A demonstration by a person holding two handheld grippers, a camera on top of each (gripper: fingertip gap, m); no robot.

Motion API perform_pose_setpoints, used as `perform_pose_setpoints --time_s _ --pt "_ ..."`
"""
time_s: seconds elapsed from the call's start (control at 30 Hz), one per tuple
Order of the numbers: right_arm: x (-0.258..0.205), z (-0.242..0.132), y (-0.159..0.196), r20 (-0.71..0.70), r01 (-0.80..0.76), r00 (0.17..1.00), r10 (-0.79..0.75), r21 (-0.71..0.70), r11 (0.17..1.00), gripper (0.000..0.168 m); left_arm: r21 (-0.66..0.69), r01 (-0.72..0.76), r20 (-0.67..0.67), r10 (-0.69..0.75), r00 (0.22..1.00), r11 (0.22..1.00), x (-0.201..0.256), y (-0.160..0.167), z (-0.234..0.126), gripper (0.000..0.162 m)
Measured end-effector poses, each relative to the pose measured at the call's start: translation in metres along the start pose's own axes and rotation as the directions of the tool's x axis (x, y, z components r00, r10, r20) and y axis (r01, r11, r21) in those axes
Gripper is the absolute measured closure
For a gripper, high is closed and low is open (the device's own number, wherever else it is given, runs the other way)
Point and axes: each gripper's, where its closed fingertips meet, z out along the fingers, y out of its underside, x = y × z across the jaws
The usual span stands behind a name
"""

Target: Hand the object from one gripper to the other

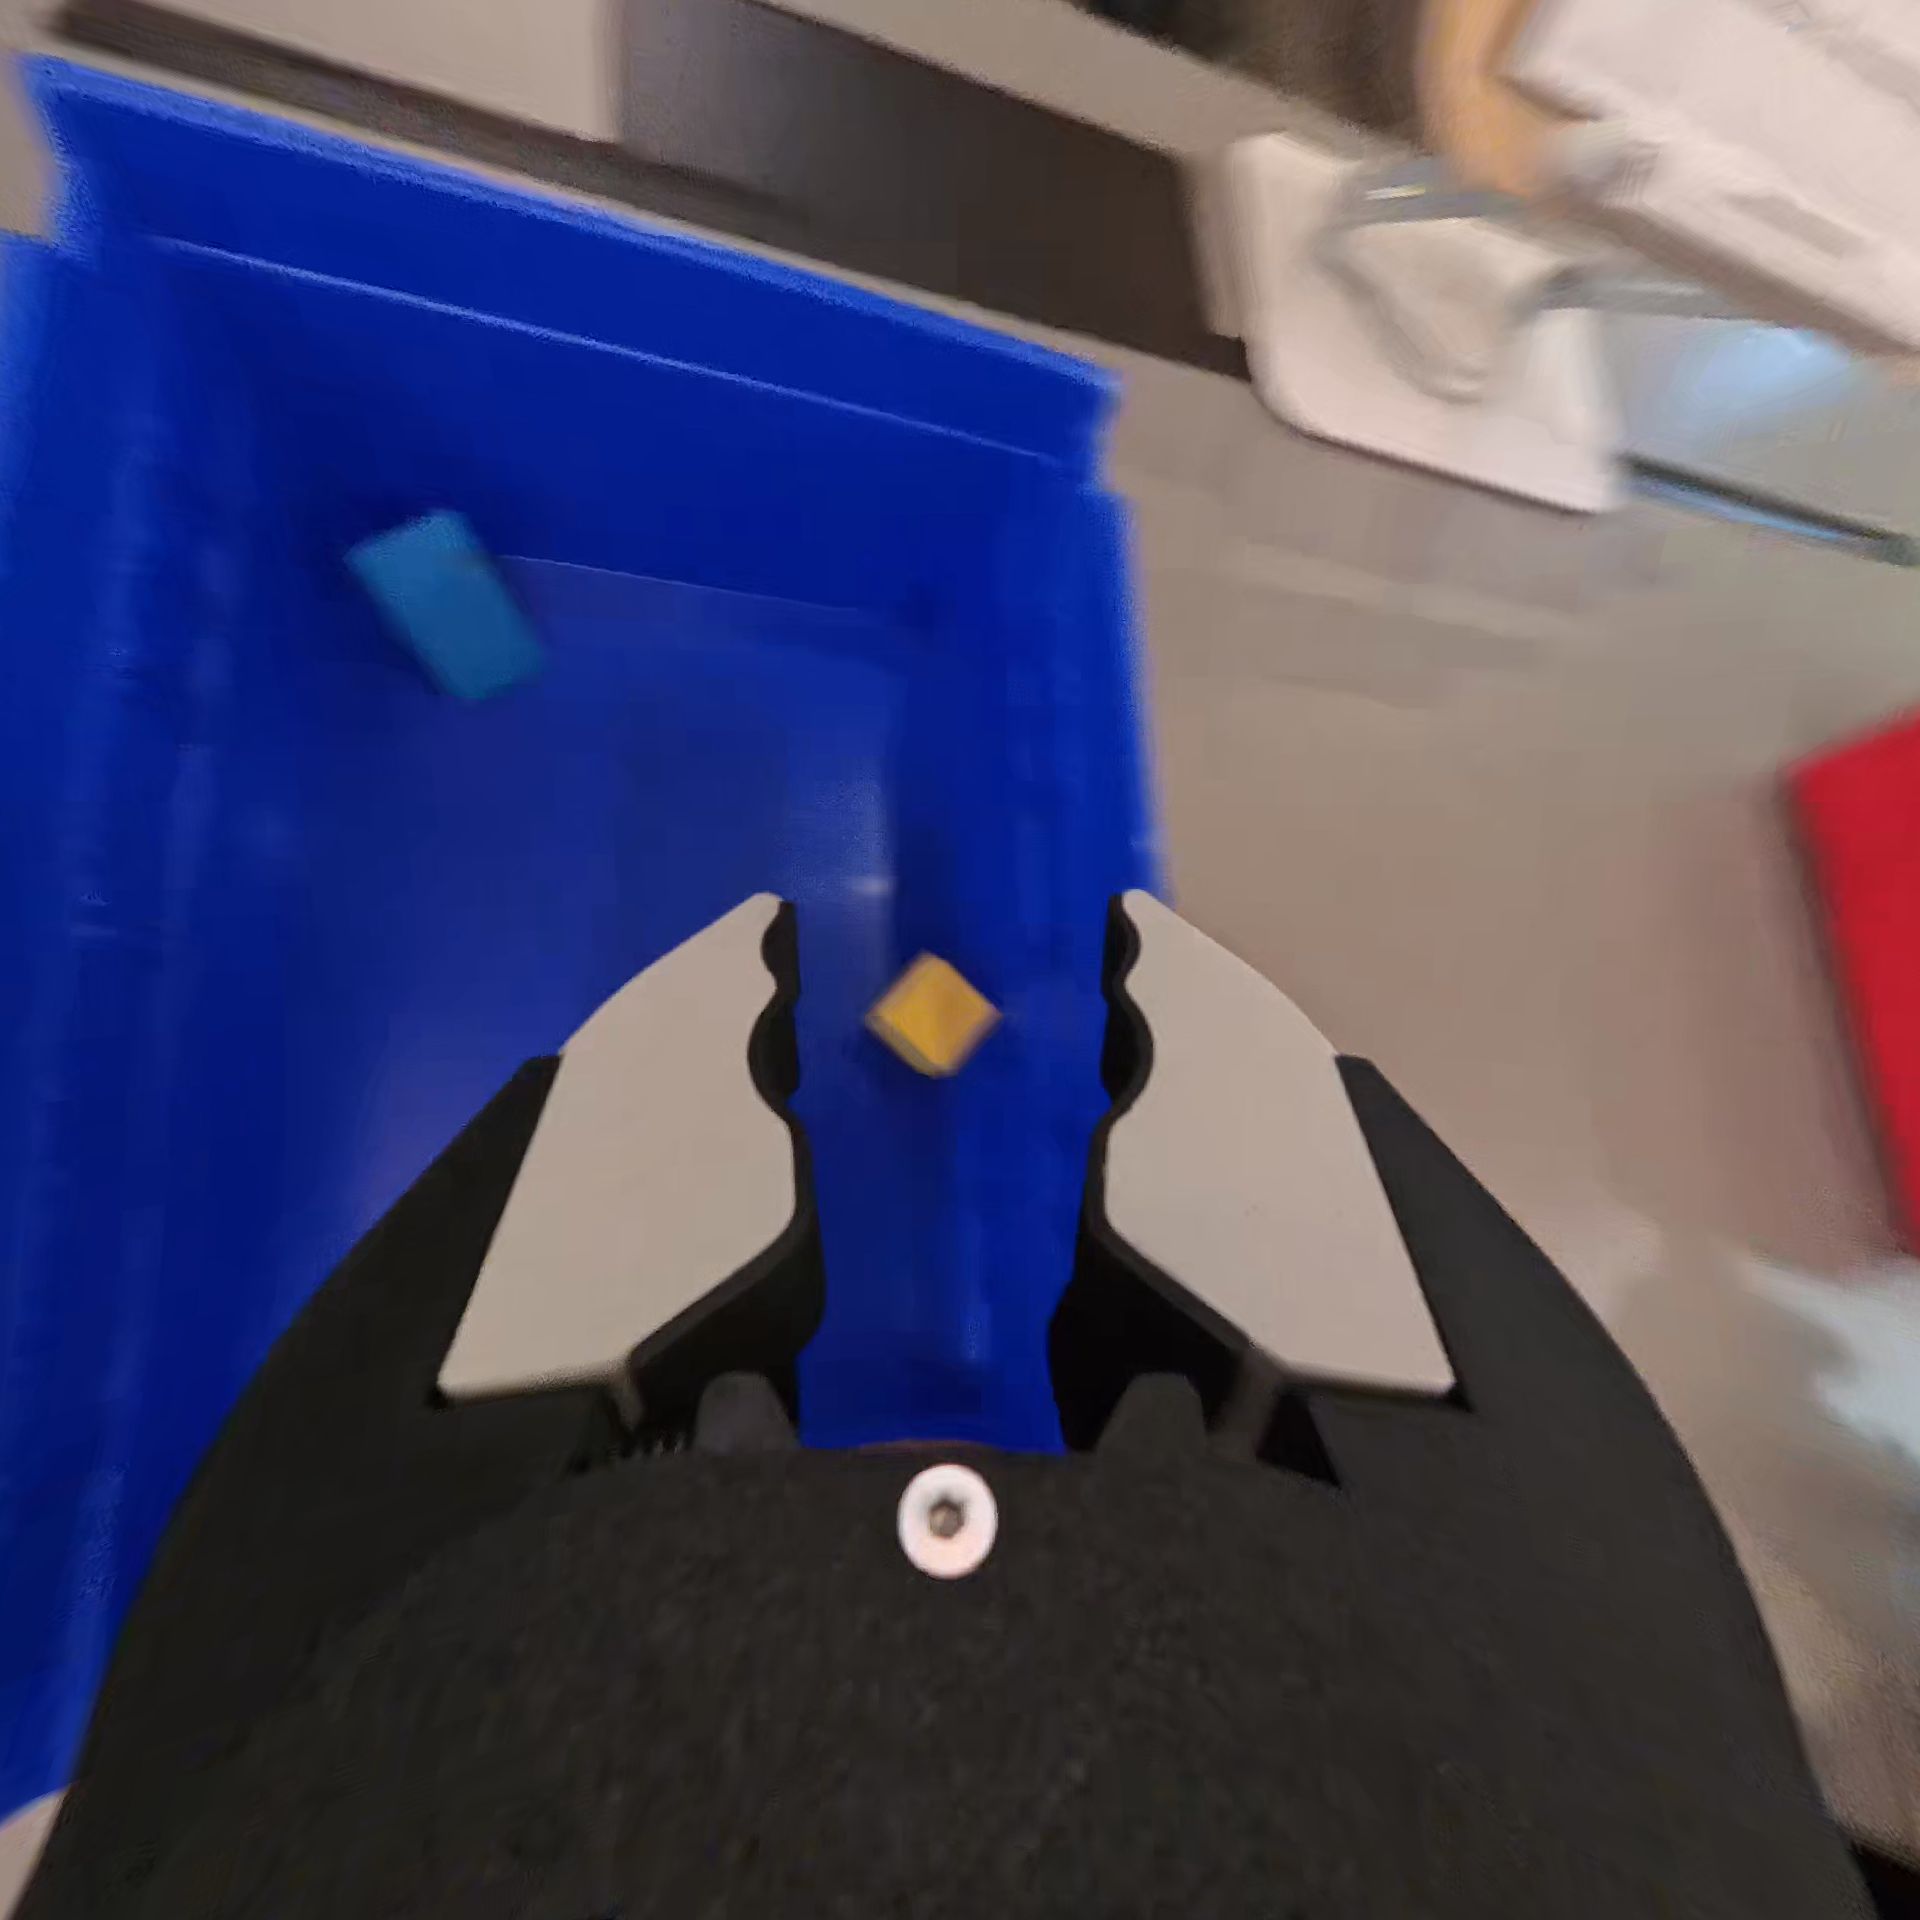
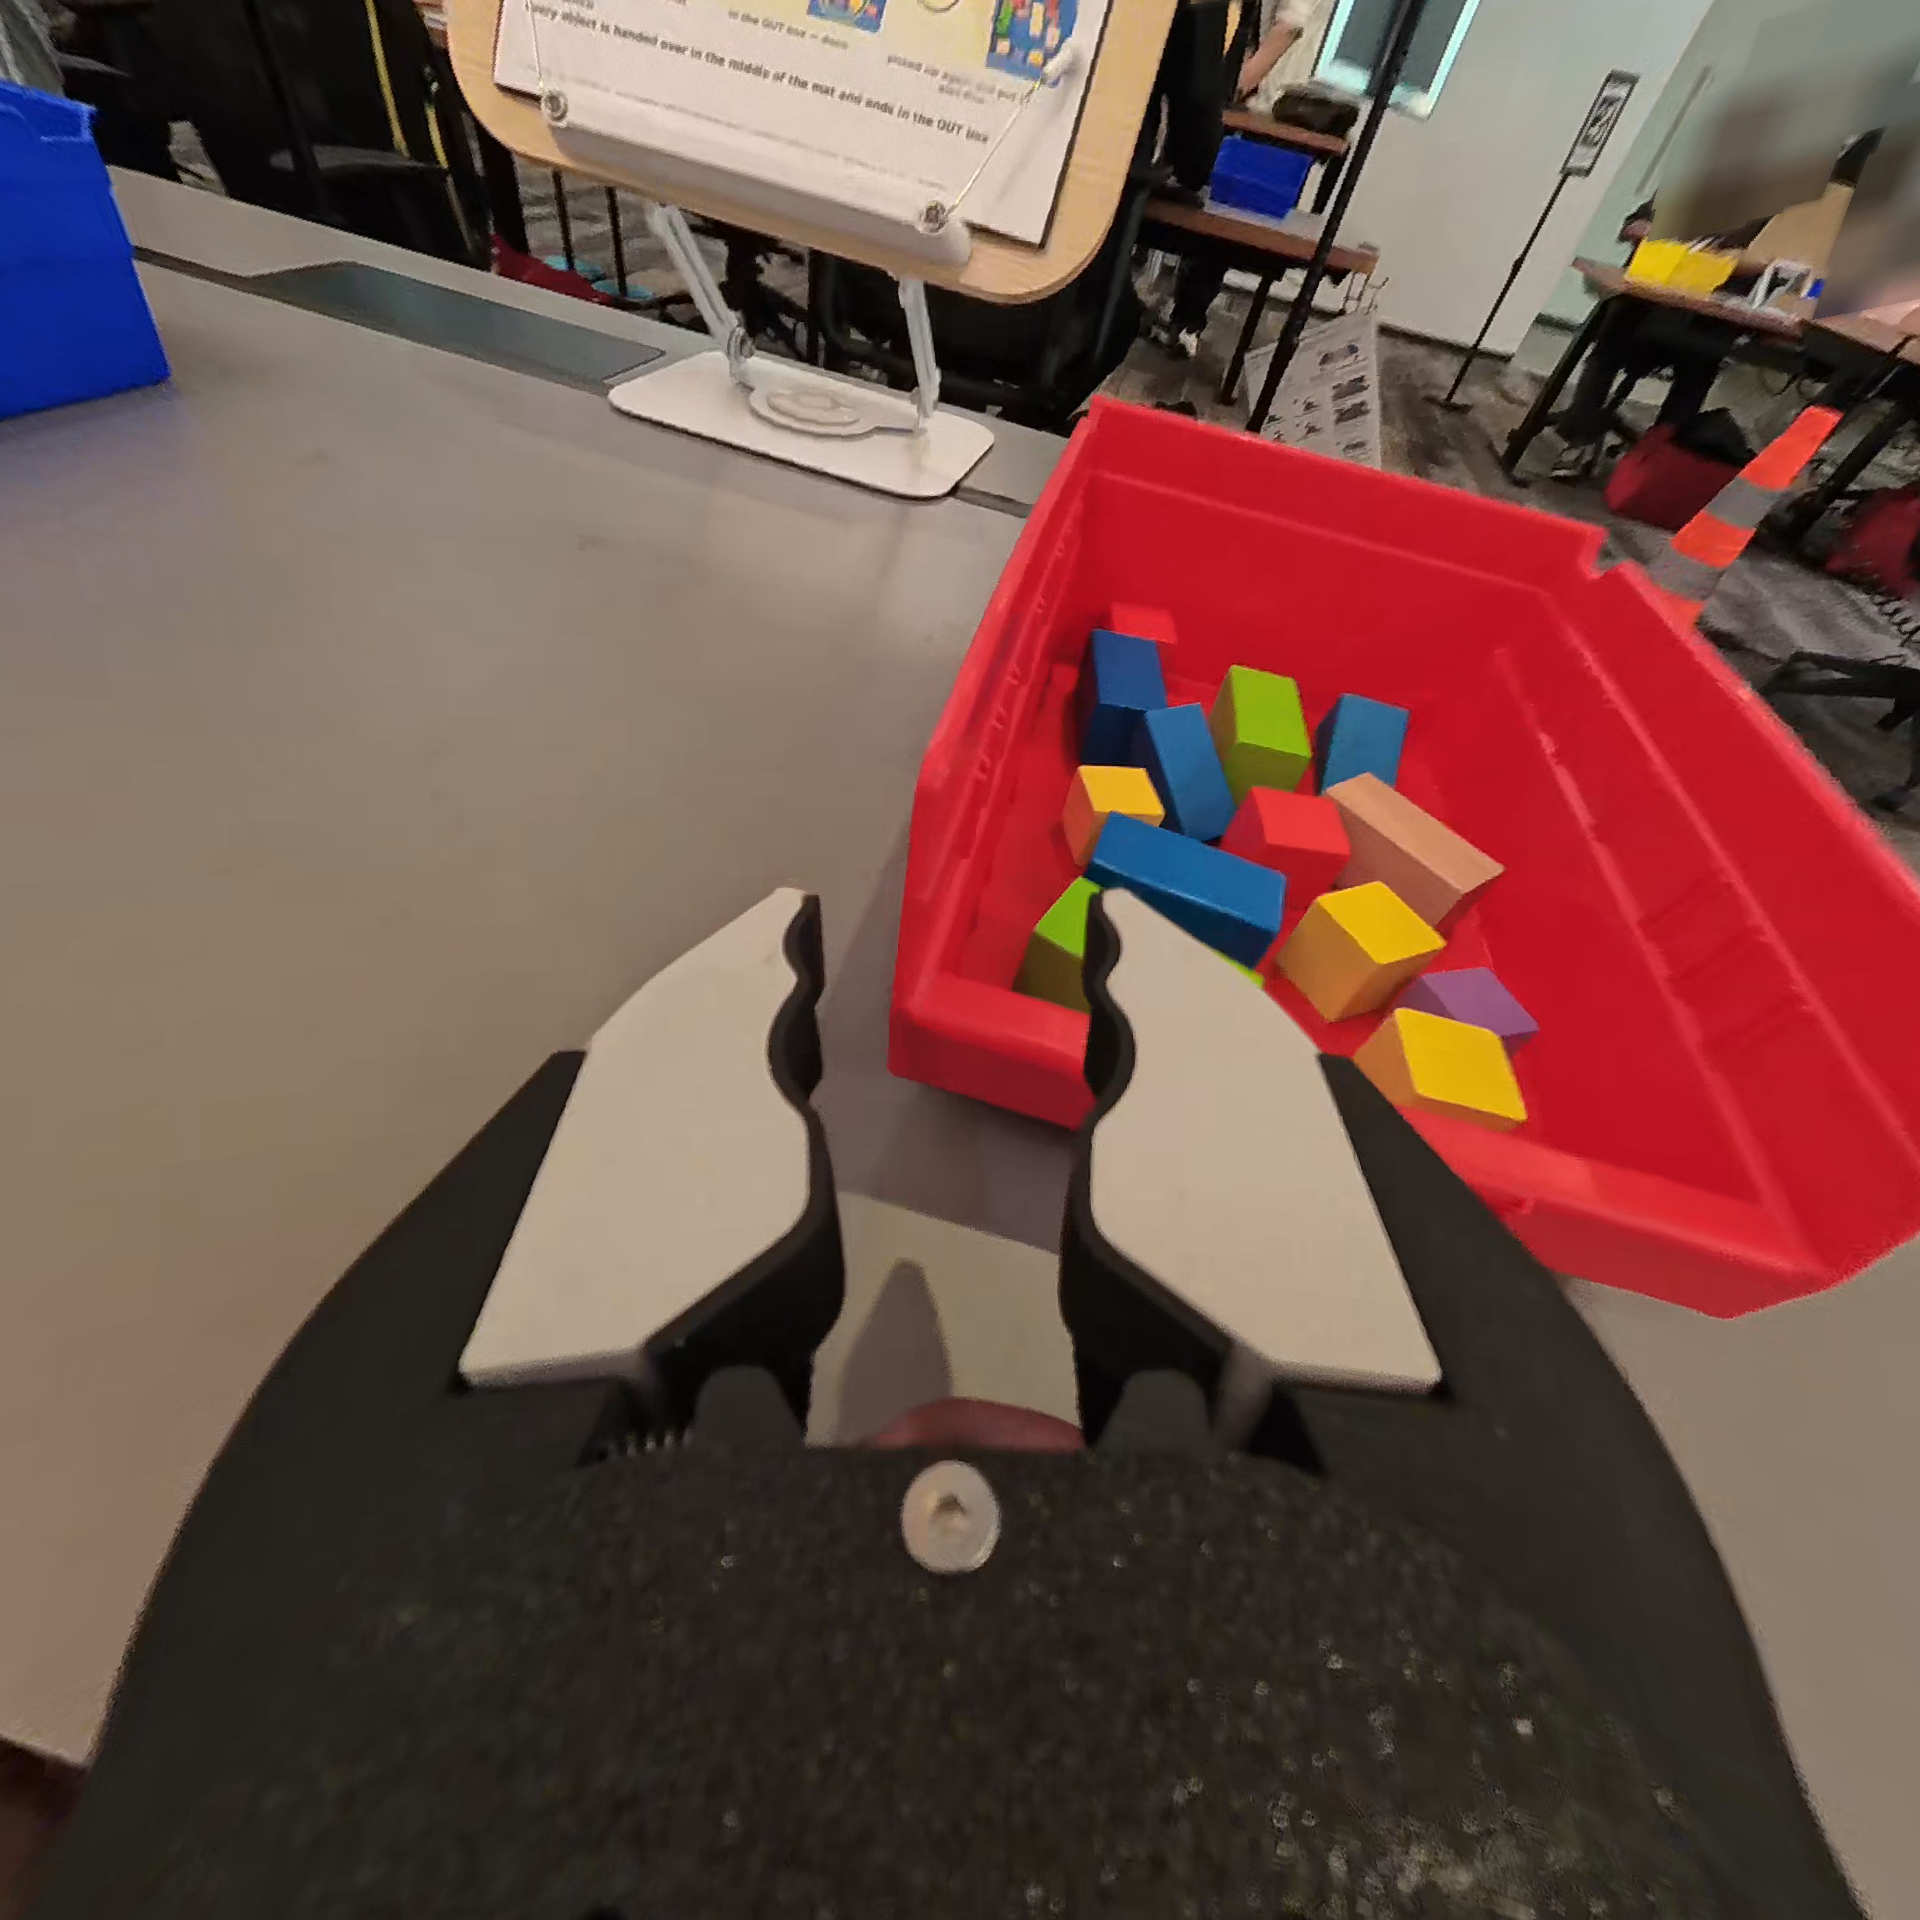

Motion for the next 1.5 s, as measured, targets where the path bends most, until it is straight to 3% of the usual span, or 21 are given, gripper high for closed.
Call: perform_pose_setpoints --time_s 0.17,0.43,0.5,0.53,0.77,0.87,0.97,1.07,1.2,1.33,1.5 --pt "-0.008 0.003 0.008 0.052 -0.054 0.997 0.056 -0.031 0.998 0.12 -0.13 0.164 0.335 -0.112 0.936 0.978 -0.078 -0.018 0.066 0.108" --pt "-0.007 -0.001 0.012 0.057 -0.056 0.997 0.059 -0.054 0.997 0.12 -0.11 0.256 0.488 -0.172 0.855 0.96 -0.122 -0.026 0.113 0.107" --pt "-0.005 -0.001 0.012 0.056 -0.064 0.996 0.067 -0.055 0.996 0.12 -0.099 0.268 0.5 -0.185 0.846 0.958 -0.129 -0.025 0.12 0.115" --pt "-0.004 -0.001 0.013 0.056 -0.069 0.996 0.072 -0.056 0.996 0.12 -0.089 0.278 0.501 -0.198 0.842 0.956 -0.131 -0.024 0.123 0.128" --pt "-0.003 -0.001 0.013 0.068 -0.083 0.994 0.087 -0.058 0.995 0.121 -0.069 0.198 0.327 -0.166 0.93 0.978 -0.105 -0.024 0.104 0.129" --pt "-0.008 -0.003 0.008 0.092 -0.079 0.992 0.082 -0.042 0.996 0.121 -0.028 0.169 0.022 -0.169 0.985 0.985 -0.057 -0.029 0.071 0.129" --pt "-0.011 -0.004 0.002 0.09 -0.032 0.995 0.033 -0.011 0.999 0.12 0.004 0.101 -0.299 -0.095 0.949 0.995 0.001 -0.026 0.02 0.13" --pt "-0.026 -0.003 -0.008 0.126 0.031 0.991 -0.035 0.03 0.999 0.12 0.009 0.031 -0.559 -0.021 0.829 0.999 0.067 -0.006 -0.027 0.13" --pt "-0.08 0.002 -0.05 0.374 -0.014 0.927 -0.041 0.144 0.989 0.118 -0.073 0.015 -0.85 -0.07 0.522 0.997 0.163 0.026 -0.077 0.13" --pt "-0.145 0.002 -0.098 0.56 0.049 0.802 -0.206 0.282 0.958 0.115 -0.234 -0.088 -0.941 -0.203 0.271 0.968 0.243 0.07 -0.092 0.13" --pt "-0.198 0.001 -0.133 0.612 0.171 0.653 -0.446 0.455 0.874 0.115 -0.383 -0.28 -0.923 -0.373 0.091 0.88 0.301 0.118 -0.102 0.13"
